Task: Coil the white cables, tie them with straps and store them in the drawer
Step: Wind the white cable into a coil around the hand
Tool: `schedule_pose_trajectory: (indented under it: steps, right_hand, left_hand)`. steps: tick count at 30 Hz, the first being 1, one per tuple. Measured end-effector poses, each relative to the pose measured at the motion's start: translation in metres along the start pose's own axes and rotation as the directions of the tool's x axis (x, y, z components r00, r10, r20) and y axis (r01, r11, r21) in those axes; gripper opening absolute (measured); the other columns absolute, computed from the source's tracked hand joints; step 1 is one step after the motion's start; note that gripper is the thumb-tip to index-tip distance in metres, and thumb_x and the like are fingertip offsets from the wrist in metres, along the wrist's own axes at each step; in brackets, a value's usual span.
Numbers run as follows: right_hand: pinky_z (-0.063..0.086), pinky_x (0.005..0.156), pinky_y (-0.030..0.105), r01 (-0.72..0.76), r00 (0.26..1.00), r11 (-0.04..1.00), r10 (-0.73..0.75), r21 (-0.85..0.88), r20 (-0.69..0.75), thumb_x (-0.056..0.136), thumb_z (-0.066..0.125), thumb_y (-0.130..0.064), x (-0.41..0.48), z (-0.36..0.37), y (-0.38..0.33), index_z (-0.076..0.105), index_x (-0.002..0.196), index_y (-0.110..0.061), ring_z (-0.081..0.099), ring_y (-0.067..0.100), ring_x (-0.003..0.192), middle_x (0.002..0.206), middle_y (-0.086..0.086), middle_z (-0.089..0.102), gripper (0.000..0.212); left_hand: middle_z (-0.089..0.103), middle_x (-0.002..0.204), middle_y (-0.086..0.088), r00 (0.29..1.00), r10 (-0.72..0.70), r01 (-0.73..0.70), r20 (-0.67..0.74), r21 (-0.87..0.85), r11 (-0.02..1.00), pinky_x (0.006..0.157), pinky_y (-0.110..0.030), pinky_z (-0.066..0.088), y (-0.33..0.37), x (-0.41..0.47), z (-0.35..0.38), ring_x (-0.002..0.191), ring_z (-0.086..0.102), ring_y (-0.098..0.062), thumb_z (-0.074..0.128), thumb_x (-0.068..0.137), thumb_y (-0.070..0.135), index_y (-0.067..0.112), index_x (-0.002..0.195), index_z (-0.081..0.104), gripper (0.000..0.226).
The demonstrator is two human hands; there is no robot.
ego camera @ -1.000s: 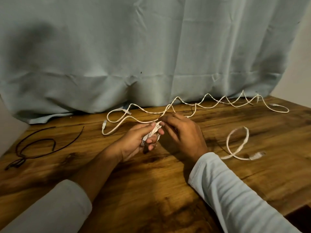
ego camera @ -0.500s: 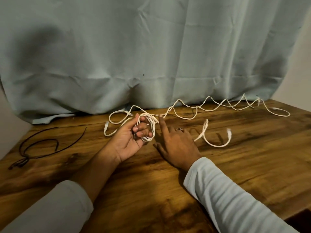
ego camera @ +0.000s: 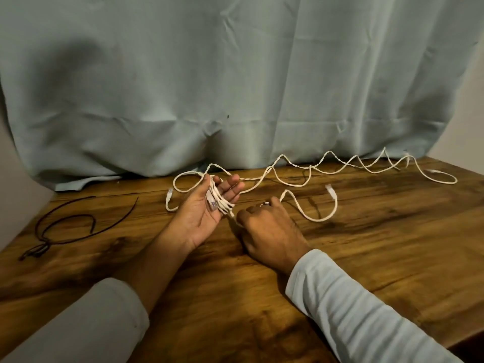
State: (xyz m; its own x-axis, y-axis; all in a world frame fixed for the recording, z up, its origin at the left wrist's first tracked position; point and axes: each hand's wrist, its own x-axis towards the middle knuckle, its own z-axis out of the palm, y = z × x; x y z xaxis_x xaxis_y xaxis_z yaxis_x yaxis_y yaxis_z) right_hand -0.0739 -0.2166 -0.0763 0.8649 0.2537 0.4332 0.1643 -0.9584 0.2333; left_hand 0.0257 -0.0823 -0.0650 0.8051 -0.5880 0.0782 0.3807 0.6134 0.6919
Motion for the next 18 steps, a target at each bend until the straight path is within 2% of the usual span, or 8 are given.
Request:
schedule_pose_trajectory:
  steps: [3,5,6,8,11,13,14,18]
  right_hand:
    - [0.035,0.084,0.042,0.068,0.997,0.997,-0.067,0.024,-0.045,0.092,0.057,-0.03,-0.001,-0.001,0.0,0.066,0.094,-0.021,0.065,0.027,0.086,0.09,0.002,0.071,0.013]
    - [0.037,0.085,0.041,0.102,0.993,0.992,-0.097,0.08,-0.065,0.091,0.06,-0.029,-0.002,-0.003,0.003,0.068,0.099,-0.021,0.065,0.025,0.093,0.099,0.002,0.072,0.014]
    - [0.039,0.086,0.041,0.112,0.992,0.987,-0.104,0.113,-0.075,0.091,0.062,-0.027,-0.002,-0.004,0.005,0.069,0.104,-0.021,0.064,0.025,0.098,0.105,0.003,0.073,0.016]
    - [0.047,0.087,0.042,0.134,0.989,0.977,-0.12,0.168,-0.091,0.088,0.064,-0.023,-0.003,-0.007,0.009,0.069,0.112,-0.02,0.064,0.025,0.106,0.115,0.004,0.073,0.024]
    - [0.049,0.085,0.036,0.13,0.987,0.968,-0.105,0.217,-0.121,0.091,0.063,-0.024,-0.004,-0.007,0.012,0.066,0.118,-0.021,0.063,0.022,0.104,0.115,0.002,0.071,0.027]
    - [0.049,0.082,0.033,0.07,0.987,0.971,-0.034,0.23,-0.156,0.097,0.06,-0.034,-0.005,-0.006,0.018,0.065,0.119,-0.023,0.062,0.019,0.1,0.112,0.0,0.07,0.025]
    - [0.048,0.078,0.032,0.034,0.985,0.971,0.007,0.238,-0.173,0.098,0.059,-0.038,-0.006,-0.007,0.022,0.065,0.116,-0.024,0.063,0.018,0.097,0.109,-0.001,0.069,0.024]
    - [0.039,0.063,0.027,-0.025,0.968,0.976,0.077,0.215,-0.239,0.098,0.065,-0.04,-0.009,-0.006,0.039,0.067,0.1,-0.021,0.063,0.019,0.082,0.095,-0.001,0.065,0.02]
  left_hand:
    - [0.076,0.108,-0.021,0.998,0.063,-0.062,-0.001,0.193,0.979,0.083,-0.037,0.061,-0.004,0.002,0.0,0.102,0.075,-0.033,0.035,0.11,0.034,0.012,0.097,0.055,0.033]
    - [0.075,0.108,-0.025,0.994,0.109,-0.104,0.007,0.362,0.926,0.087,-0.039,0.061,-0.009,0.0,0.002,0.103,0.074,-0.036,0.035,0.111,0.031,0.009,0.099,0.054,0.032]
    - [0.075,0.107,-0.025,0.992,0.123,-0.117,0.015,0.437,0.892,0.088,-0.038,0.061,-0.012,-0.001,0.003,0.102,0.075,-0.034,0.035,0.111,0.03,0.009,0.098,0.054,0.031]
    - [0.077,0.104,-0.02,0.989,0.151,-0.123,0.0,0.578,0.807,0.082,-0.029,0.062,-0.017,-0.004,0.005,0.092,0.077,-0.022,0.037,0.111,0.028,0.01,0.097,0.057,0.03]
    - [0.075,0.095,-0.002,0.975,0.222,-0.123,-0.008,0.811,0.572,0.072,-0.018,0.052,-0.02,-0.006,-0.001,0.086,0.07,-0.009,0.043,0.109,0.031,0.017,0.098,0.064,0.028]
    - [0.07,0.09,0.001,0.97,0.235,-0.154,0.066,0.912,0.379,0.074,-0.023,0.05,-0.02,-0.005,-0.006,0.085,0.067,-0.011,0.043,0.109,0.033,0.021,0.098,0.065,0.028]
    - [0.069,0.086,-0.002,0.973,0.213,-0.163,0.092,0.923,0.349,0.073,-0.027,0.052,-0.019,-0.005,-0.007,0.08,0.068,-0.014,0.041,0.11,0.033,0.019,0.099,0.064,0.029]
    - [0.07,0.071,-0.008,0.99,0.073,-0.141,0.121,0.905,0.401,0.07,-0.037,0.055,-0.018,-0.006,-0.005,0.065,0.067,-0.025,0.037,0.111,0.033,0.008,0.102,0.061,0.036]
